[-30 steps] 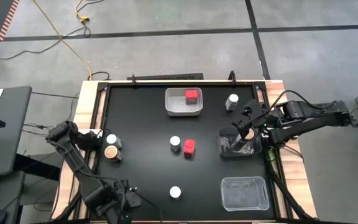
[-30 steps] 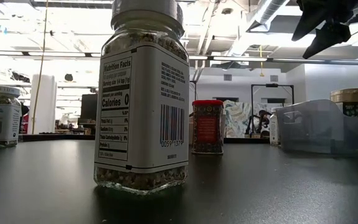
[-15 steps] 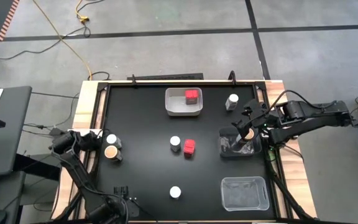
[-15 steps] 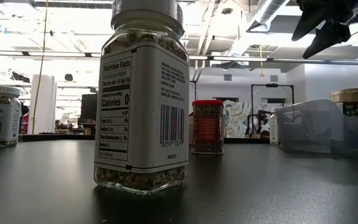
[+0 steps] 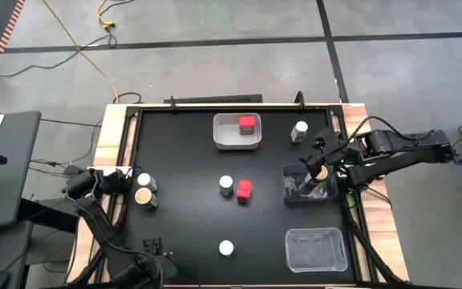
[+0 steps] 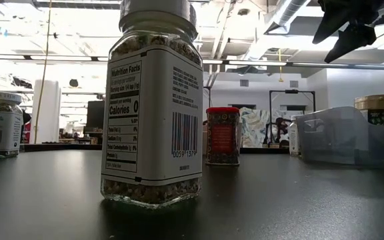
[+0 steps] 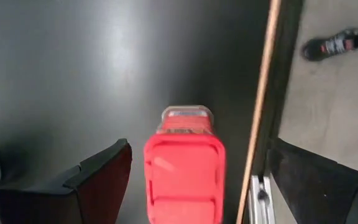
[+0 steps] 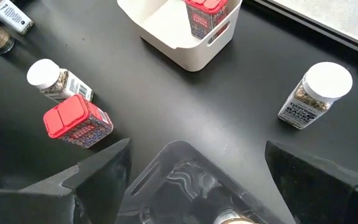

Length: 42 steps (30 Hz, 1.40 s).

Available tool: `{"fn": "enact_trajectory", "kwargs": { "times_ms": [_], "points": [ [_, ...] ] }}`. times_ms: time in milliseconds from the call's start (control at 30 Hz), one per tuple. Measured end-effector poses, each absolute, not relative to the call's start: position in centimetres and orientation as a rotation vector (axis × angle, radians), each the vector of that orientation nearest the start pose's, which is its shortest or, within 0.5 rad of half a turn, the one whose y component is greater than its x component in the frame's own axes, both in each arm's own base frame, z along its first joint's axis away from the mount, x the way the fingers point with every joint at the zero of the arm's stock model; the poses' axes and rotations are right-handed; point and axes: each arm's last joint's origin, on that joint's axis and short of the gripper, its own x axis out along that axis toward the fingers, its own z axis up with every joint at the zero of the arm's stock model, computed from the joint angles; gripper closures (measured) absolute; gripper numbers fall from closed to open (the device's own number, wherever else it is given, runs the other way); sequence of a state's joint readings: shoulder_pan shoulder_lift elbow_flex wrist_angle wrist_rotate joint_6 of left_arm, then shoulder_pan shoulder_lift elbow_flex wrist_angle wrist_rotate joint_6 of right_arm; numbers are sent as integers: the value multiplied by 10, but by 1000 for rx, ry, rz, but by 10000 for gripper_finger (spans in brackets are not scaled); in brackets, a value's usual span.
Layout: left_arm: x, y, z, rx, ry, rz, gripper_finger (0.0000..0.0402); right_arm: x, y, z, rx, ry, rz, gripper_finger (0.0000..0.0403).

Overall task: Sort spices by type
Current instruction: Put the bottom red seasoning can into the gray bin

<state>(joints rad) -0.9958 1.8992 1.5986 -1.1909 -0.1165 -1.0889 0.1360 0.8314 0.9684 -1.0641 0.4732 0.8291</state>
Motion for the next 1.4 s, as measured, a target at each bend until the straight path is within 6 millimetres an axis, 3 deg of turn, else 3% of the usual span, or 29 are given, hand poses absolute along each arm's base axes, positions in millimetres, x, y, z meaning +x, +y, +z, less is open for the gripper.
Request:
{"fn": "enact_trajectory", "kwargs": {
  "times_ms": [333,833,1100,1400],
  "points": [
    [196,-308,217,-174,1421,102,45,133,5,317,488,692,-649,10],
    [195,-307,215,-202,1435,126,45,133,5,317,487,692,-649,10],
    [192,-308,215,-150,1487,45,46,133,5,317,474,696,-643,10],
    [191,-306,215,-125,1532,27,117,133,5,317,472,695,-642,10]
  ]
}}
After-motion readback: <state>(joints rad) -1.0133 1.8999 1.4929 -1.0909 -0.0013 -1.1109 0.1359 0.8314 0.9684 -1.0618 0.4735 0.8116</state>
